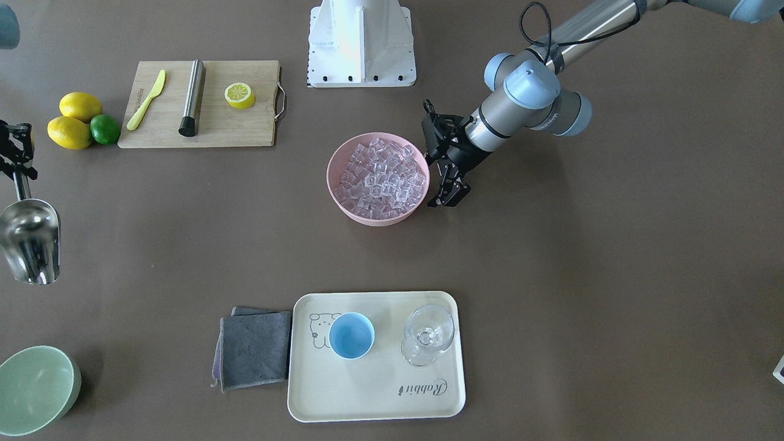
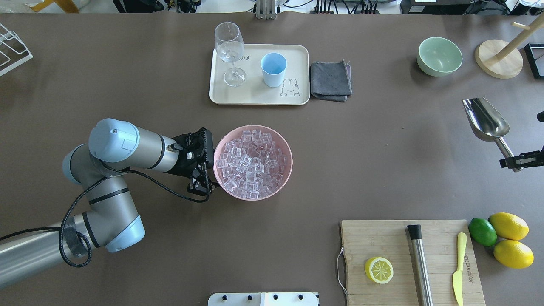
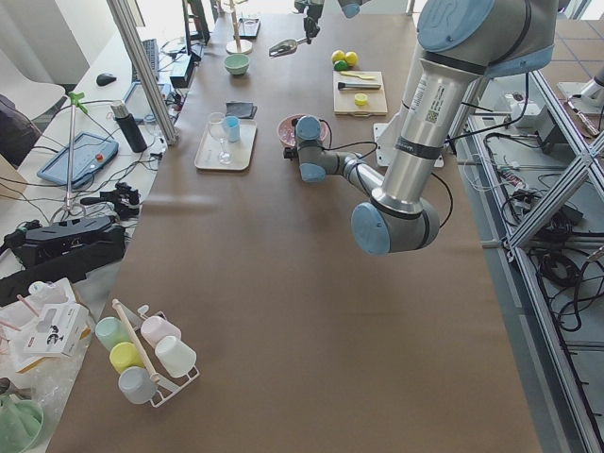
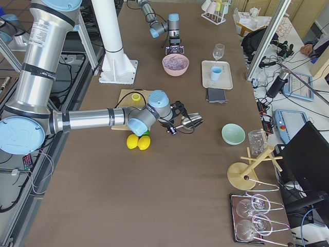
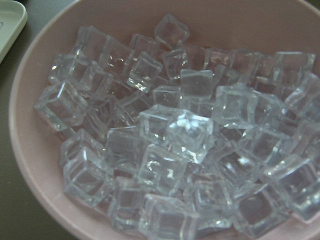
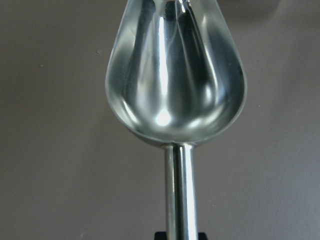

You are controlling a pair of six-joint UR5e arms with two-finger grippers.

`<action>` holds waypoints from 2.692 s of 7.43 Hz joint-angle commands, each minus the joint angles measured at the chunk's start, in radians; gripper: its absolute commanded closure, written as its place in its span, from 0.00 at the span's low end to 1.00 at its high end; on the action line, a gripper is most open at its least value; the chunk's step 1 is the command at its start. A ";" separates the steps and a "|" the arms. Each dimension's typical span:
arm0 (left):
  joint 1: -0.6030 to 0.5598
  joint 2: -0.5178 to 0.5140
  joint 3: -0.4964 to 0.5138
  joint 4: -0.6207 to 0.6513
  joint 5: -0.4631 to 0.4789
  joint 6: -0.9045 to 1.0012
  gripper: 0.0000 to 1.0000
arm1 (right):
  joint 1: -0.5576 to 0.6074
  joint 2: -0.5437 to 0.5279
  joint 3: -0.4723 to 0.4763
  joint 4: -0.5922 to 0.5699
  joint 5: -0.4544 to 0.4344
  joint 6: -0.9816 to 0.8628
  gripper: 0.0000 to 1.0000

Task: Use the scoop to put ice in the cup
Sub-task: 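Grasp the metal ice scoop by its handle with the right gripper and lift, then carry the scoop with the right gripper toward the pink ice bowl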

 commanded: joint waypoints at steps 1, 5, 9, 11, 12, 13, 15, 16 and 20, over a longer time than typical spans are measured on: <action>0.009 0.002 0.000 -0.003 0.001 0.007 0.01 | 0.031 0.032 0.190 -0.294 0.030 -0.243 1.00; 0.012 -0.003 0.000 -0.005 0.003 0.057 0.01 | -0.083 0.452 0.357 -0.997 -0.156 -0.462 1.00; 0.012 -0.001 0.000 -0.008 0.006 0.056 0.01 | -0.299 0.739 0.423 -1.411 -0.355 -0.538 1.00; 0.012 -0.001 0.000 -0.008 0.005 0.056 0.01 | -0.356 0.815 0.413 -1.494 -0.402 -0.550 1.00; 0.012 0.000 0.000 -0.008 0.005 0.056 0.01 | -0.377 0.856 0.375 -1.503 -0.414 -0.554 1.00; 0.012 -0.001 0.000 -0.008 0.006 0.056 0.01 | -0.418 0.914 0.338 -1.554 -0.459 -0.556 1.00; 0.014 -0.001 0.000 -0.008 0.008 0.056 0.01 | -0.481 1.109 0.254 -1.755 -0.514 -0.567 1.00; 0.014 -0.001 0.000 -0.008 0.008 0.056 0.01 | -0.497 1.144 0.191 -1.762 -0.529 -0.586 1.00; 0.015 -0.003 0.000 -0.008 0.011 0.056 0.01 | -0.564 1.330 -0.054 -1.843 -0.615 -0.600 1.00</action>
